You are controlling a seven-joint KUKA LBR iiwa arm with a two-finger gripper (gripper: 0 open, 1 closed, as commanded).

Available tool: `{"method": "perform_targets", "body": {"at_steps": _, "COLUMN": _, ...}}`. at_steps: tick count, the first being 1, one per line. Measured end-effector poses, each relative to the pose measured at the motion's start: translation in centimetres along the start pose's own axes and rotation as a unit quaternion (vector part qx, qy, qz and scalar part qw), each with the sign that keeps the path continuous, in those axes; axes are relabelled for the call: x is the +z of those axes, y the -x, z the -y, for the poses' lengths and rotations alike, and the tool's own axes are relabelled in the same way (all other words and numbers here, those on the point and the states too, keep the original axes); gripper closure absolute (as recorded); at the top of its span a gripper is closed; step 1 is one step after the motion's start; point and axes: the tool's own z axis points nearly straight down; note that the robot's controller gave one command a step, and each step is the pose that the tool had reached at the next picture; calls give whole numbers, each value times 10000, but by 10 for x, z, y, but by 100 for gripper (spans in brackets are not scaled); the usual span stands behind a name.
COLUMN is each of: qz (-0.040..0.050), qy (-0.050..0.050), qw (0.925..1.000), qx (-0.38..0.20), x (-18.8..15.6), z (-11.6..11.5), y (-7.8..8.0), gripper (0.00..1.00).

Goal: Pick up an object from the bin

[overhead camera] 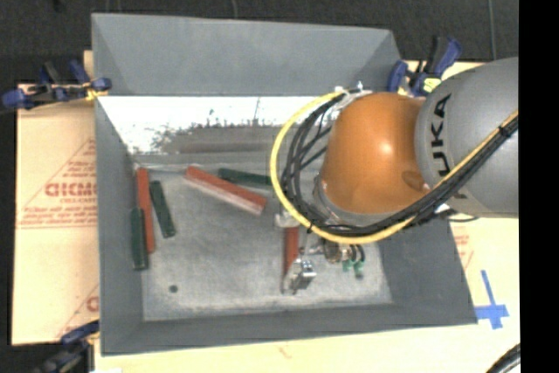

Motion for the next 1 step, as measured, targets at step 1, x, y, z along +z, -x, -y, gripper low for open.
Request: {"method": "perform_targets", "body": {"at_steps": 1, "qz": 0, "qy": 0, "qw": 10000, "qx": 2, "x": 0, "z": 0, "y": 0, "gripper": 0}}
